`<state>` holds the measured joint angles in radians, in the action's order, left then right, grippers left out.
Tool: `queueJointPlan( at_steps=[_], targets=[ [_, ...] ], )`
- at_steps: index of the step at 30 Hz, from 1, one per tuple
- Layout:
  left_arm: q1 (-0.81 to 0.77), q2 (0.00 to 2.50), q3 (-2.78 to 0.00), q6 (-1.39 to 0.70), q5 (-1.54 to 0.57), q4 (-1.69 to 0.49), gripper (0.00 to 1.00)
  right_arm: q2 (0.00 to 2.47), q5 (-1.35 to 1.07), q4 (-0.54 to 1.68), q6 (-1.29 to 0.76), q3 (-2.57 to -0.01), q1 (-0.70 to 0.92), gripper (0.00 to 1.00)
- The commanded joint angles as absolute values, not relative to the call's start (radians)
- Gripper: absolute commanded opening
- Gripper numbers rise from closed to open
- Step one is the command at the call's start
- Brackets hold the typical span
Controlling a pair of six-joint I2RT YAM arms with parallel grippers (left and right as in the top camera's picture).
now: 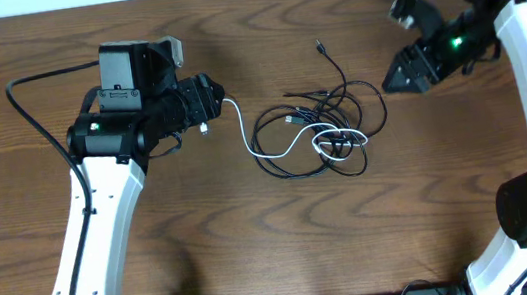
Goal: Untangle cables
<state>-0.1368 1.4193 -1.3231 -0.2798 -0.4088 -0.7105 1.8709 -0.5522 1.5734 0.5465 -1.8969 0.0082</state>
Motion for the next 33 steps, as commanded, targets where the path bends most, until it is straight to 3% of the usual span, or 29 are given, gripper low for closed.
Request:
queueJointPlan(
  at_steps=[1, 12, 22, 33],
  targets=[
    [-0.137, 1.42, -1.333, -0.266, -0.407, -0.708, 0.62, 1.901, -0.588, 1.525, 0.657, -1.737, 0.018, 0.65],
    [-0.137, 1.42, -1.333, -0.266, -0.407, -0.683, 0.62, 1.901, -0.73, 1.296, 0.822, -1.4, 0.009, 0.64],
    [-0.137, 1.42, -1.333, -0.266, -0.407, -0.683, 0.62, 1.901, -0.83, 1.033, 0.852, -1.259, 0.013, 0.59],
    [-0.137, 1.42, -1.333, -0.266, -0.407, -0.683, 0.62, 1.901, -0.83, 0.908, 0.854, -1.247, 0.049, 0.59]
  ],
)
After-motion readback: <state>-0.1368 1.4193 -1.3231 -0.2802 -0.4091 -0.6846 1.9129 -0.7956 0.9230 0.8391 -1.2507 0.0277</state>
